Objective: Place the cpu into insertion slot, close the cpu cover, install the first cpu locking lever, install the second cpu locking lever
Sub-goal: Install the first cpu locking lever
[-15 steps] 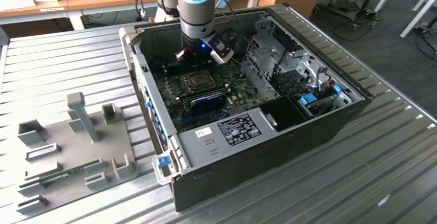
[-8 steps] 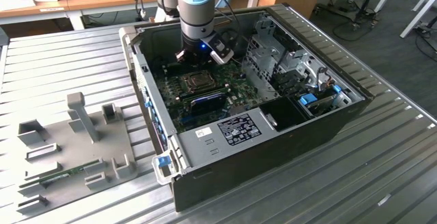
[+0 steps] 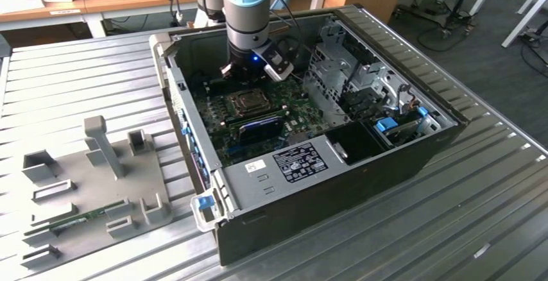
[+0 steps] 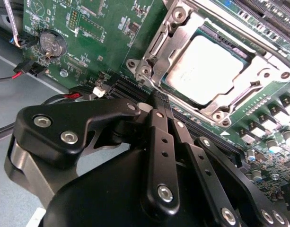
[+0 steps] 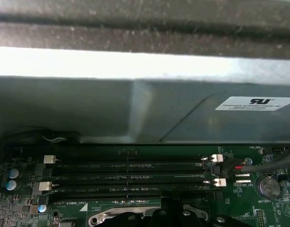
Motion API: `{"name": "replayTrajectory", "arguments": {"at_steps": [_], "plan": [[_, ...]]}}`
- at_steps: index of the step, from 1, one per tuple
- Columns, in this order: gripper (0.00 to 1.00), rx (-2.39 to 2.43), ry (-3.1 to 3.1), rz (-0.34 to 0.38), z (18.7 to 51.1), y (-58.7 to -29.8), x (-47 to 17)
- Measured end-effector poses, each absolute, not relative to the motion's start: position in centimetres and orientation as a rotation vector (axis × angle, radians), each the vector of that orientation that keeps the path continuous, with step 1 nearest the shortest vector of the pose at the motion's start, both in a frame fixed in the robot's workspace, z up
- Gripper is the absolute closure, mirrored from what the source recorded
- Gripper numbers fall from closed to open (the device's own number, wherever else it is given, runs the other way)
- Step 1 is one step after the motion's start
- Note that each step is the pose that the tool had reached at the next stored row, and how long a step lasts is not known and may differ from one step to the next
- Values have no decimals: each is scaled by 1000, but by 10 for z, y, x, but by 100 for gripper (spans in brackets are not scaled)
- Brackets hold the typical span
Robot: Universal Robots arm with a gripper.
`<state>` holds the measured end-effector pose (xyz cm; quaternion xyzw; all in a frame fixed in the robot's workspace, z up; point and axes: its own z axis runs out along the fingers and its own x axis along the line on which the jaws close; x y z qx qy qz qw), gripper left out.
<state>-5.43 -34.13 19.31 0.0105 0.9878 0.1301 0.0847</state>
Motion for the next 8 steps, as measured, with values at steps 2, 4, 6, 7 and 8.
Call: {"name": "replayTrajectory", "arguments": {"at_steps": [2, 4, 6, 7, 8], "plan": [[89, 31, 2946, 388, 193, -341, -54], [89, 32, 2946, 389, 193, -341, -54], [89, 32, 2946, 391, 193, -341, -54], [89, 32, 2946, 391, 193, -341, -54], [89, 32, 2946, 392, 193, -341, -54]]}}
